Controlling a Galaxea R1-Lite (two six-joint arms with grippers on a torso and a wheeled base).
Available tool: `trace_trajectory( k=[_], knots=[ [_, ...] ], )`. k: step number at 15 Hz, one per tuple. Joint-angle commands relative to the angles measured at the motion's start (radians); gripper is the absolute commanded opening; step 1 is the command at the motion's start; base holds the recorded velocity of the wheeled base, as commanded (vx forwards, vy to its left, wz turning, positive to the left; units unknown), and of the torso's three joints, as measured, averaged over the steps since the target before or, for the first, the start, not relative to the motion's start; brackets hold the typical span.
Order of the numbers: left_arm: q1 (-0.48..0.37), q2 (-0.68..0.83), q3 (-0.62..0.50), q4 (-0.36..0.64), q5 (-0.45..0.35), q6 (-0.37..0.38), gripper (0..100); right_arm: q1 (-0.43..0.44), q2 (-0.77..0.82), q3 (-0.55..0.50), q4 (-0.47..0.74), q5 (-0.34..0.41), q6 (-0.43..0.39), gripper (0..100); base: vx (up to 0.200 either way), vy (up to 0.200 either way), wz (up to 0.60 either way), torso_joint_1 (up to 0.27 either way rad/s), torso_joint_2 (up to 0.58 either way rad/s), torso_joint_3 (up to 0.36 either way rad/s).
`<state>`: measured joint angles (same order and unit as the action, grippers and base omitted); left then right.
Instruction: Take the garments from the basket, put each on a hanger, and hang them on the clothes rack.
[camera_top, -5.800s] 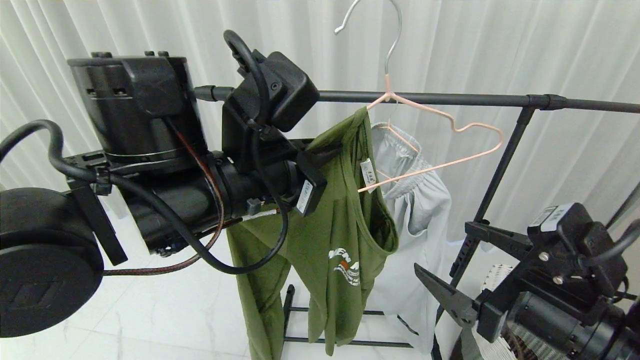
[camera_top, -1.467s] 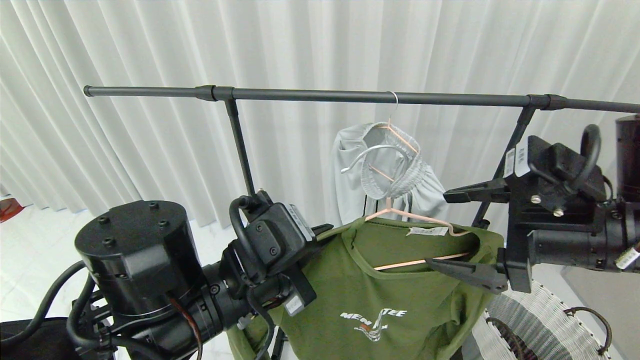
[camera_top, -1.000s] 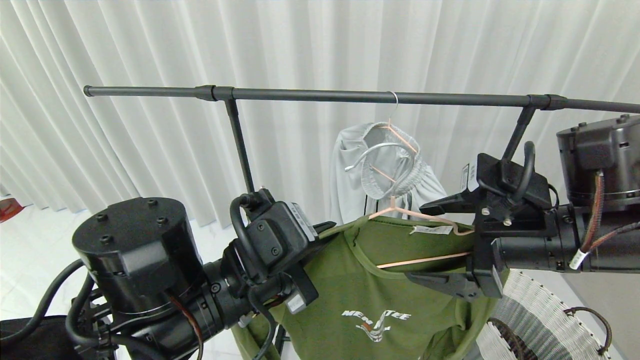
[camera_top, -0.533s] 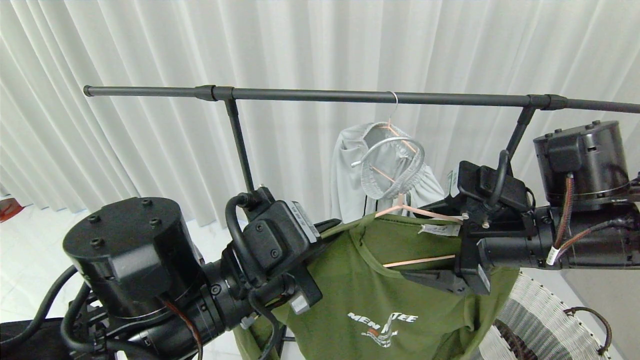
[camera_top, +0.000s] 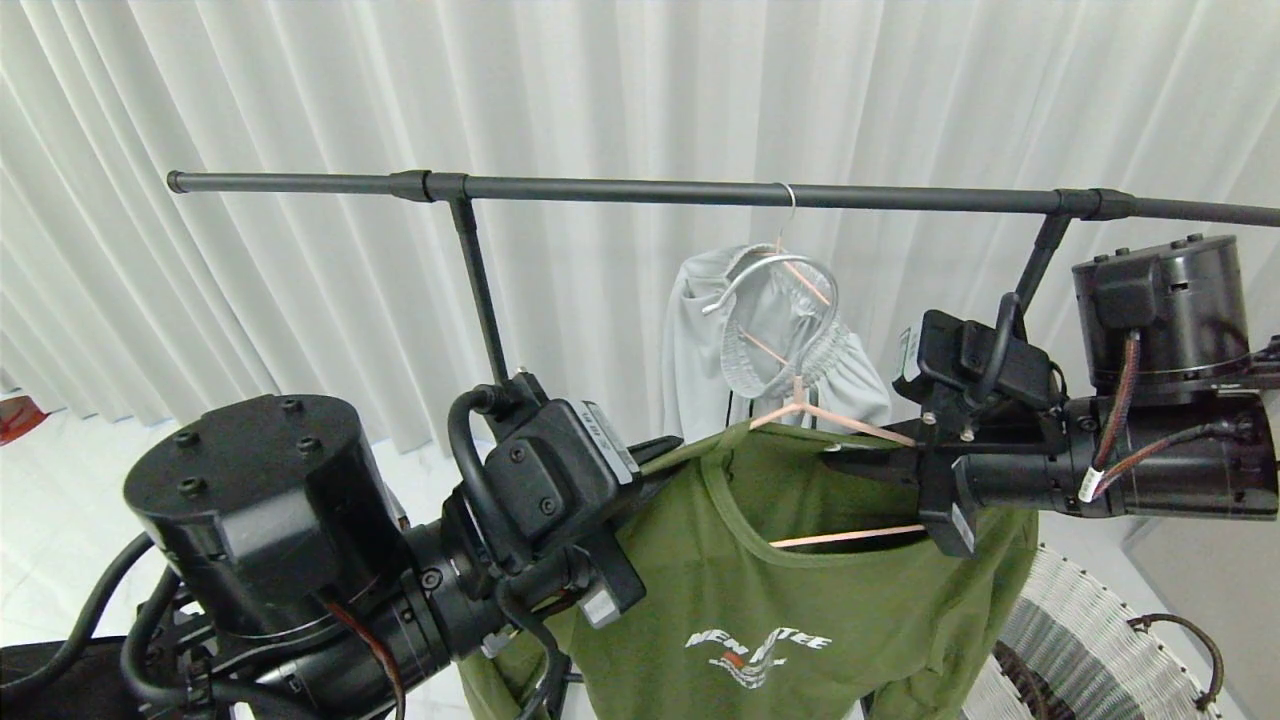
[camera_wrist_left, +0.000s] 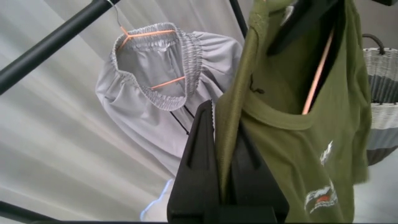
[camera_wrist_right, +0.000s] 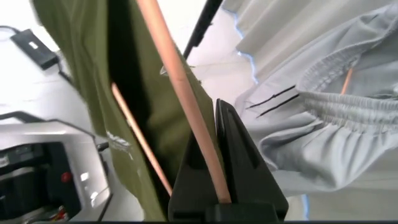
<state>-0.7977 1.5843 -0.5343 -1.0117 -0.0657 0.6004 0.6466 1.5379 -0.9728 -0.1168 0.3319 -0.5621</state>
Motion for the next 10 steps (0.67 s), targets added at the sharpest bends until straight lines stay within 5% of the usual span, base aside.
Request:
trace_trajectory(
  k=[1, 2, 10],
  knots=[
    [0.0, 0.0, 0.0, 0.002, 0.0, 0.001, 0, -0.001, 0.004, 0.005, -0.017, 0.001, -0.012, 0, 0.0, 0.0, 0.0, 0.0, 0.0, 0.0],
    [0.0, 0.0, 0.002, 0.002, 0.0, 0.001, 100, -0.001, 0.004, 0.005, -0.021, 0.002, -0.022, 0, 0.0, 0.0, 0.0, 0.0, 0.0, 0.0],
    [0.012, -0.087, 0.086, 0.002, 0.009, -0.034, 100, -0.084, -0.055, 0.034, -0.11, 0.004, -0.193, 0, 0.0, 0.0, 0.0, 0.0, 0.0, 0.0]
  ],
)
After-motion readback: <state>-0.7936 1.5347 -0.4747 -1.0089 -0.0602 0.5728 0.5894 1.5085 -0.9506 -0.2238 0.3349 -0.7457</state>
